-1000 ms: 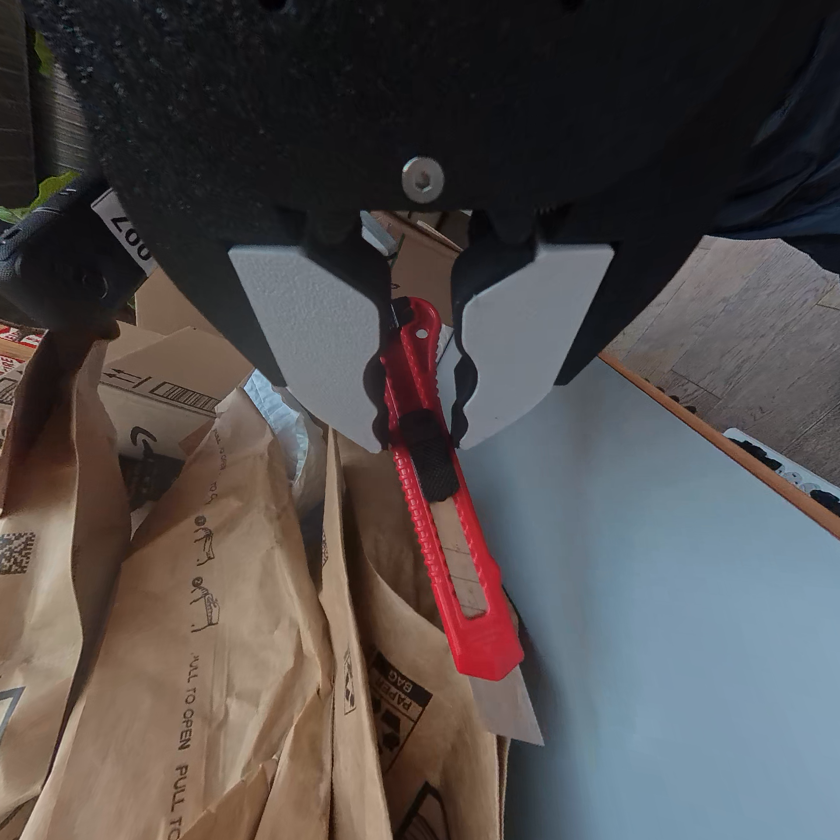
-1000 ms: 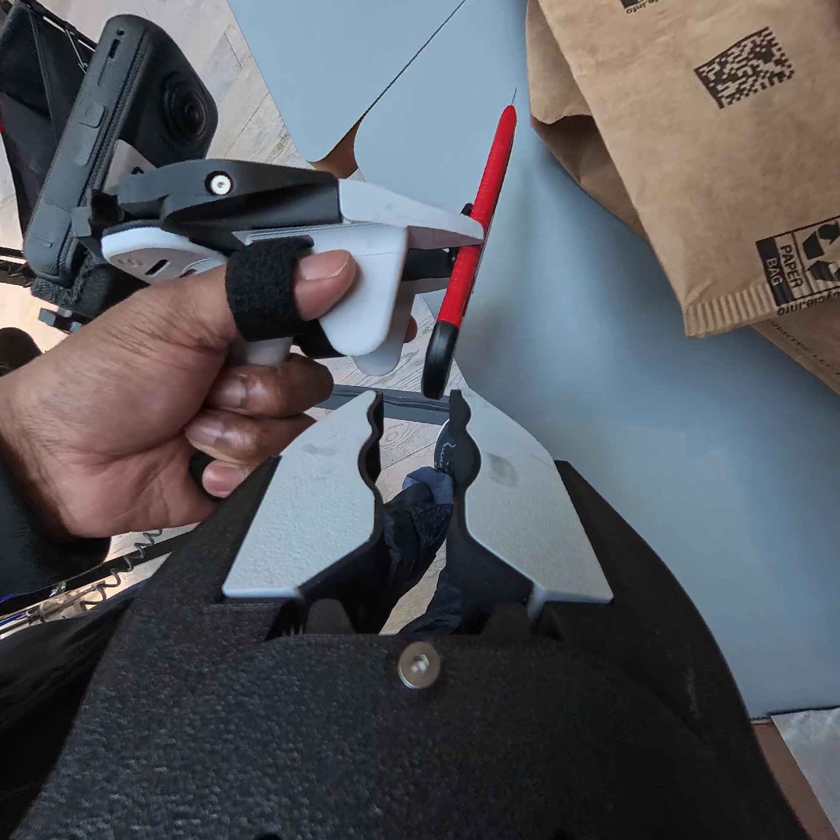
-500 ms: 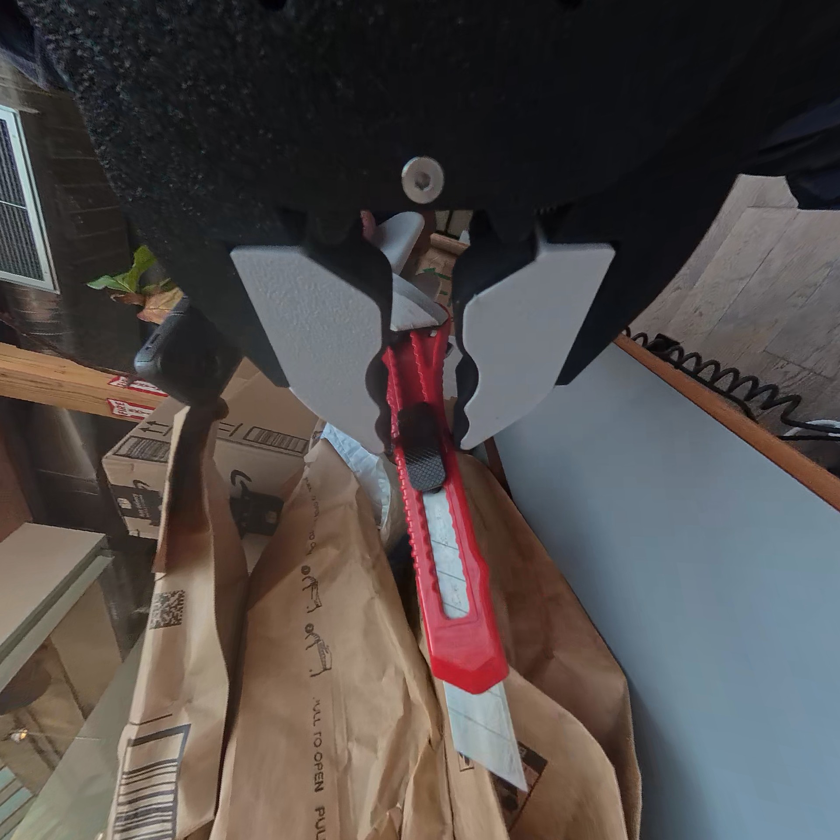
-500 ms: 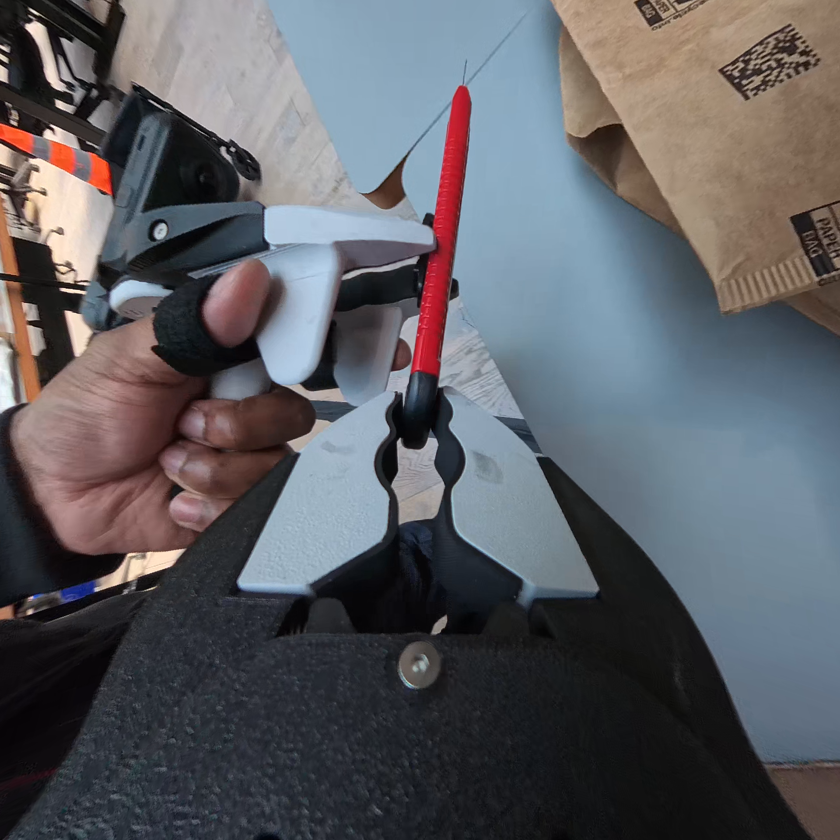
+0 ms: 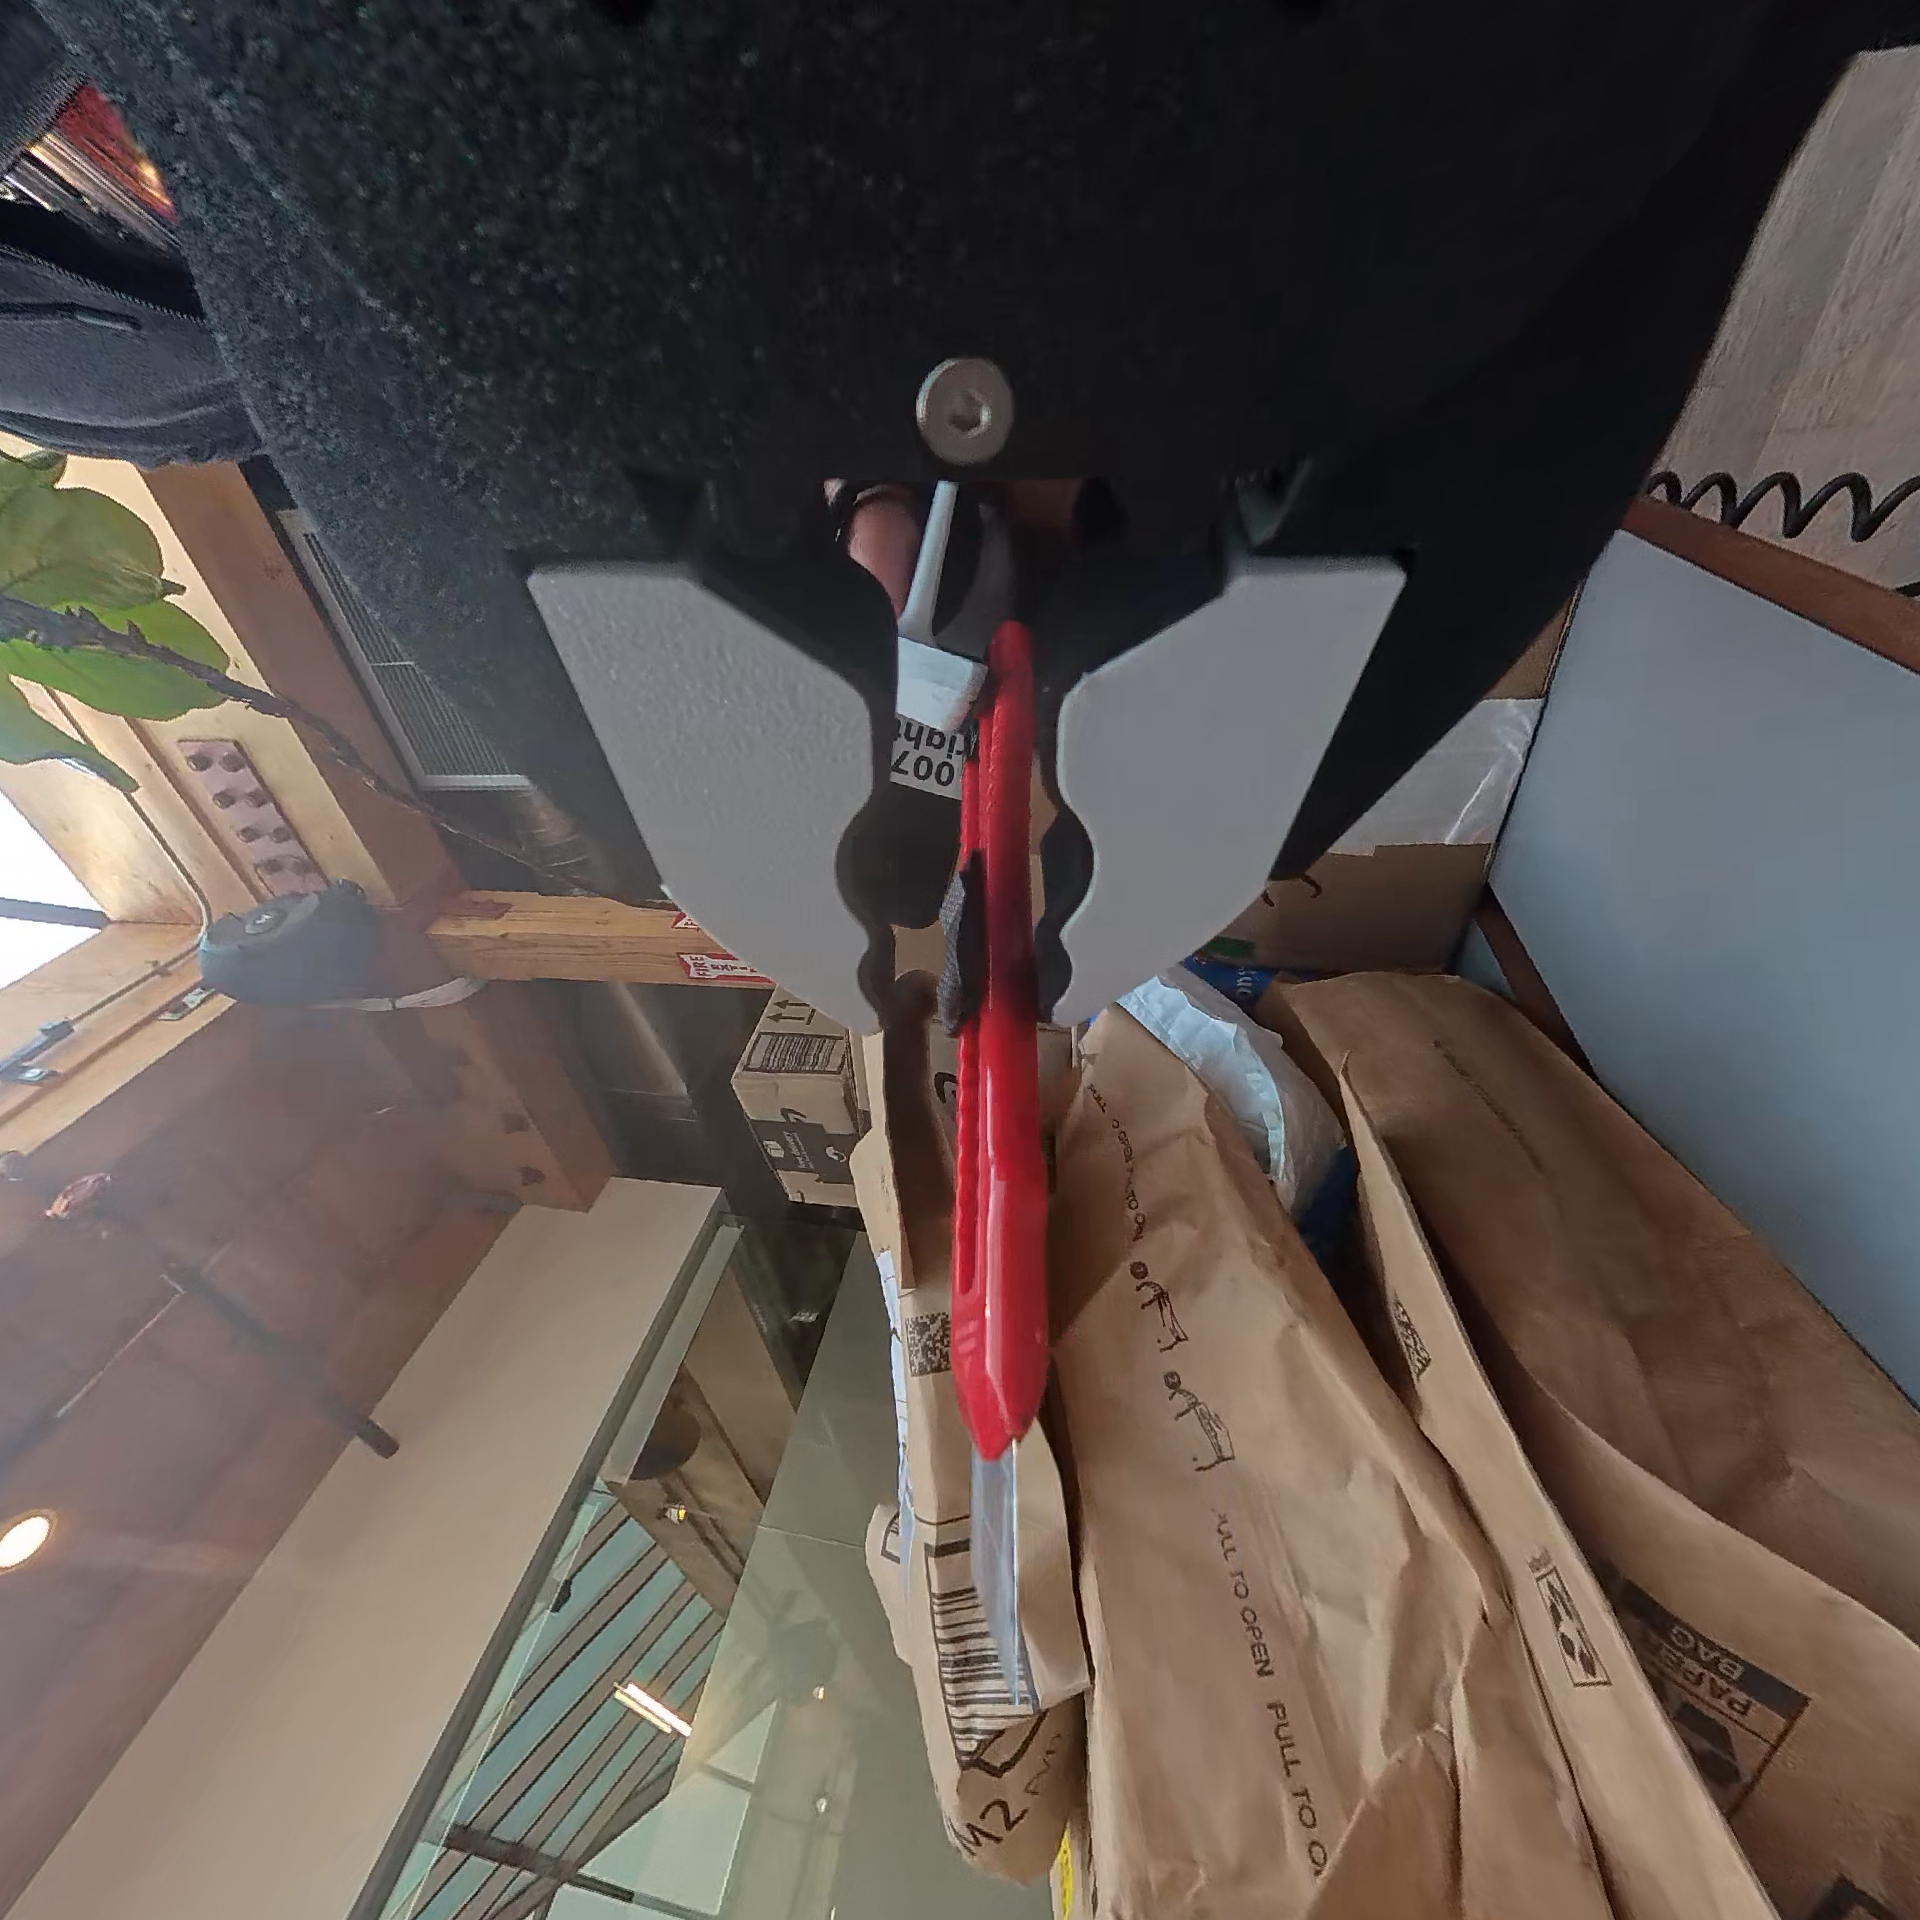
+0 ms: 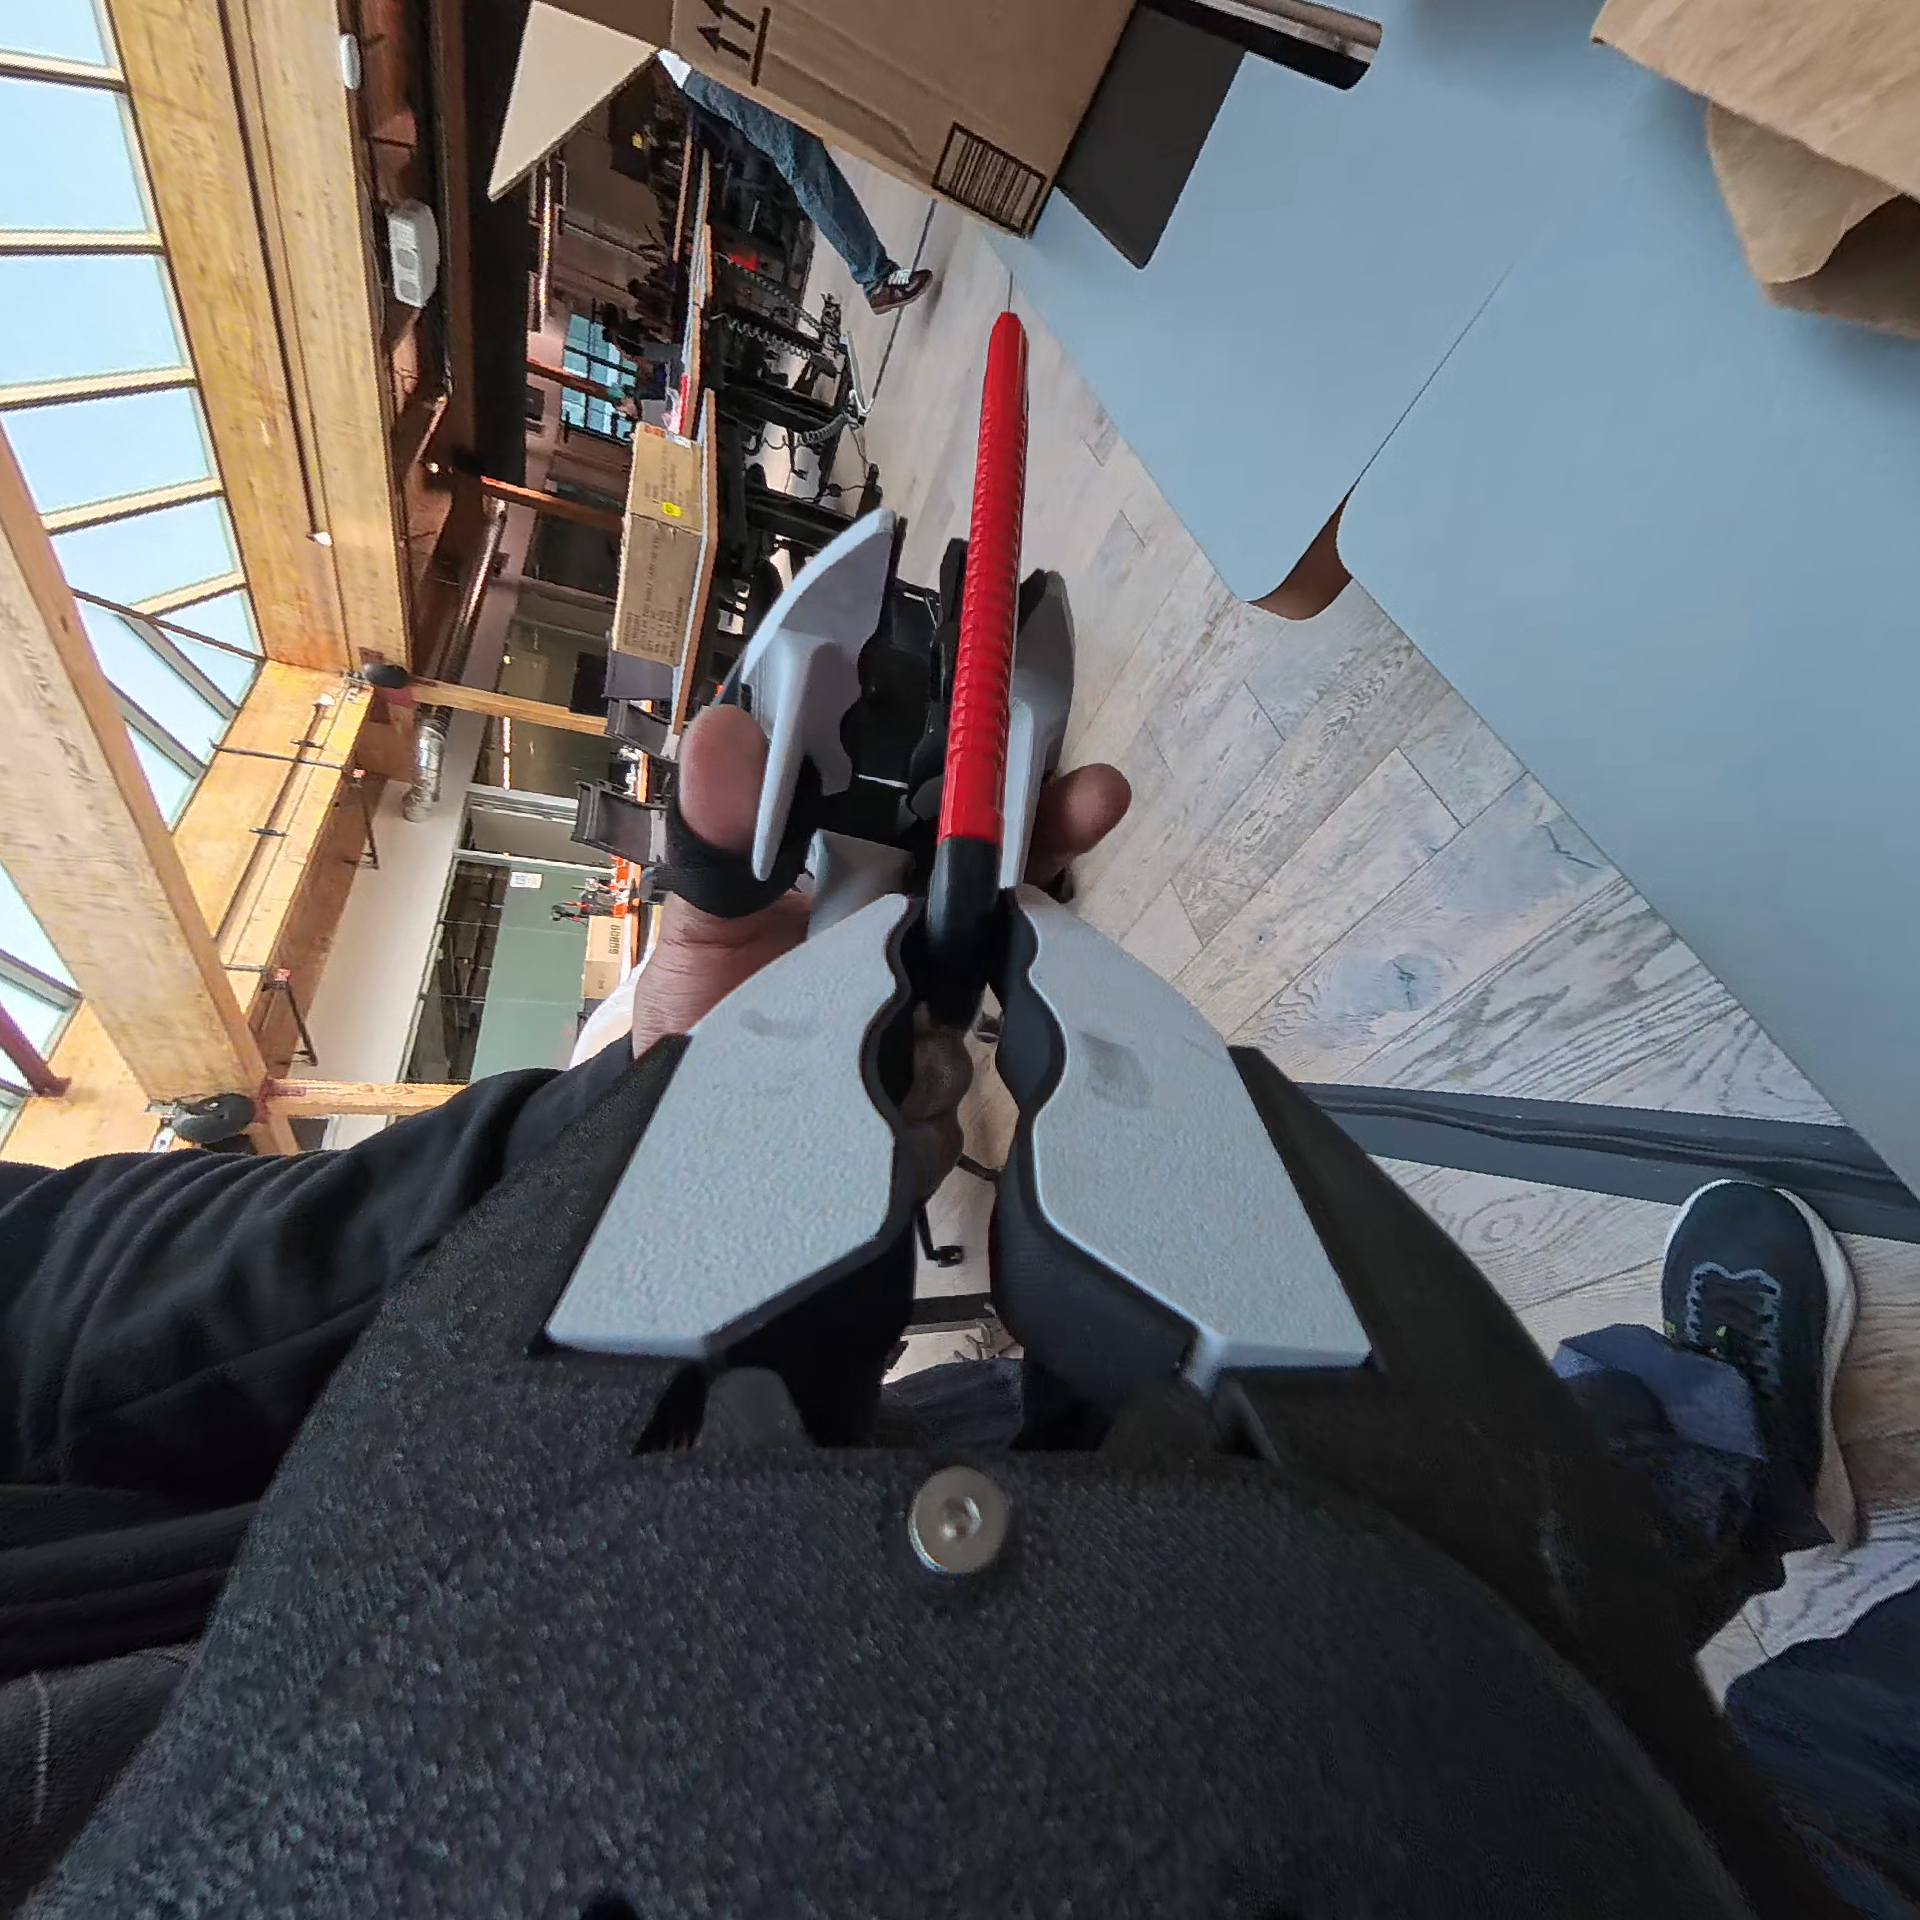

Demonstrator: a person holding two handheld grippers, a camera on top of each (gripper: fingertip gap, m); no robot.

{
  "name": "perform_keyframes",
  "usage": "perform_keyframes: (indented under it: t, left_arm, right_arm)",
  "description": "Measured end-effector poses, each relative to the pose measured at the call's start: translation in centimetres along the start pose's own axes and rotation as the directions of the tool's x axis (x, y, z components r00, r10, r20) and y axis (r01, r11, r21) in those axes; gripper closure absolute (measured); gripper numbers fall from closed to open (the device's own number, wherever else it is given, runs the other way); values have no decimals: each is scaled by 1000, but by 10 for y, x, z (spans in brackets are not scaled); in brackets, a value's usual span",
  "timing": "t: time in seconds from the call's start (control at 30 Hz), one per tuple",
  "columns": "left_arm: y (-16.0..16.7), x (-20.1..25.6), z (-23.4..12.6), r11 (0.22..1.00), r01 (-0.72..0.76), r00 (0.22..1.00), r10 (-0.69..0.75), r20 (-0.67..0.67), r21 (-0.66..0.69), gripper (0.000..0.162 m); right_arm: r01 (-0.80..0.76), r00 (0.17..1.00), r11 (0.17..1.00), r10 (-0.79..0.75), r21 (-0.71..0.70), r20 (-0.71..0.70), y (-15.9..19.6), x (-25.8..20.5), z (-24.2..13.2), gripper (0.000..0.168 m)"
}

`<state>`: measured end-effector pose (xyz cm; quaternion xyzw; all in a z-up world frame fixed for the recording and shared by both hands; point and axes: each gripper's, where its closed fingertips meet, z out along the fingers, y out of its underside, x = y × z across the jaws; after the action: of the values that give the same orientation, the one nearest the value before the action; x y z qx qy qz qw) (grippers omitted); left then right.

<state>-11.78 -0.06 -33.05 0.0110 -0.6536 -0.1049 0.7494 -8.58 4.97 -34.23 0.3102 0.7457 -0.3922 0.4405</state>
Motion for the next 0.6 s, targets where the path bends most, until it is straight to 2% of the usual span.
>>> perform_keyframes:
  t: [0.03,0.3,0.4,0.5,0.6]
  left_arm:
    - [-1,1,-1,1000,-2,1000,2,-3,7,137]
    - [-14,16,-10,999,-45,999,46,-29,30,142]
    - [-20,19,-16,997,-55,998,56,-30,53,150]
    - [-16,18,-18,993,-114,993,114,8,32,151]
    - [-12,22,-20,980,-197,980,196,38,20,152]
  right_arm:
    - [-10,1000,1000,10,1,20,1,-3,0,157]
    - [-42,992,998,47,-39,116,15,-21,-2,157]
    - [-48,990,998,54,-43,134,17,-25,-3,157]
    - [-23,992,994,36,-107,117,26,-26,-2,152]
    - [64,997,987,-58,-149,49,22,-23,-7,145]
